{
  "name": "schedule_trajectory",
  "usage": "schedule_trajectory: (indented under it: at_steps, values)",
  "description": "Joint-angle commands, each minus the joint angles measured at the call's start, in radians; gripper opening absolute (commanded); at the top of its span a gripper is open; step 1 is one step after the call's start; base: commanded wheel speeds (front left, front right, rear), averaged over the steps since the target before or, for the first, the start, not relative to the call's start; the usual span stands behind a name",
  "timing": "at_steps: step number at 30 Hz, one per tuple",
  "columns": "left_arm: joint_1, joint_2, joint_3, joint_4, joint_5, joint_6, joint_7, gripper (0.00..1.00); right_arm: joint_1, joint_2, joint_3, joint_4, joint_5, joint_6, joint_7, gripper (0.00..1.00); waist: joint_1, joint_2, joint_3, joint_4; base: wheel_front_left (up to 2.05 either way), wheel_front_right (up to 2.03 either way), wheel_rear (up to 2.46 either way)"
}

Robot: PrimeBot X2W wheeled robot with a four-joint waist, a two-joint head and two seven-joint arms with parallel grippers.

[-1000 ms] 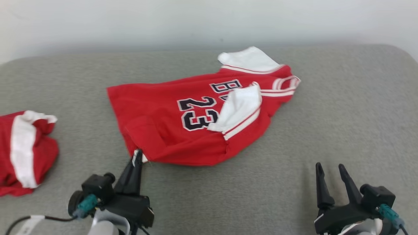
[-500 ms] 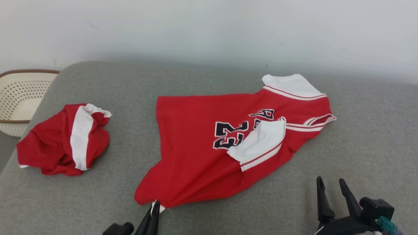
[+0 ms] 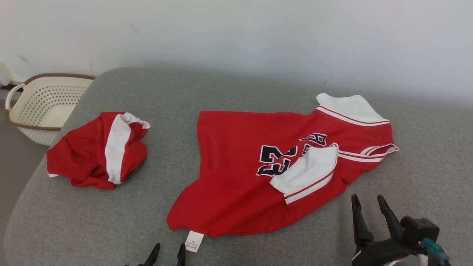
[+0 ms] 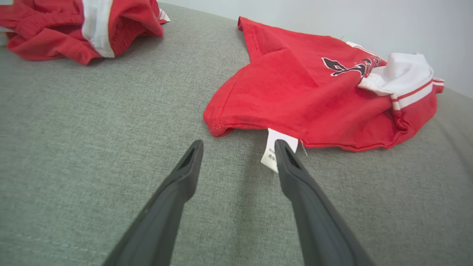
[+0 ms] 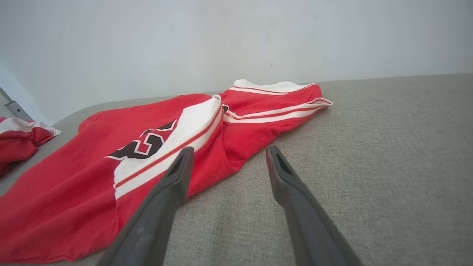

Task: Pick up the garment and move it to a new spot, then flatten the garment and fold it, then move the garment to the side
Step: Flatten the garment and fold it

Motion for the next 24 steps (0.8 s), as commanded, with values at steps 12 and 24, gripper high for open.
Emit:
schedule_trajectory:
  at_steps: [12, 24]
  values:
    - [-0.011, 0.001, -0.041, -0.033, -0.02, 0.008, -0.001, 1.0, -0.188, -0.076, 0.024, 0.07, -0.025, 0.0, -0.001, 1.0, 0.0001, 0.0, 0.083, 0.129, 0.0, 0.0, 0.0]
    - [-0.048, 0.001, -0.079, -0.043, -0.044, 0.024, -0.001, 1.0, -0.318, -0.088, -0.019, 0.246, -0.062, 0.0, -0.001, 1.0, 0.0001, 0.0, 0.129, 0.153, 0.0, 0.0, 0.0]
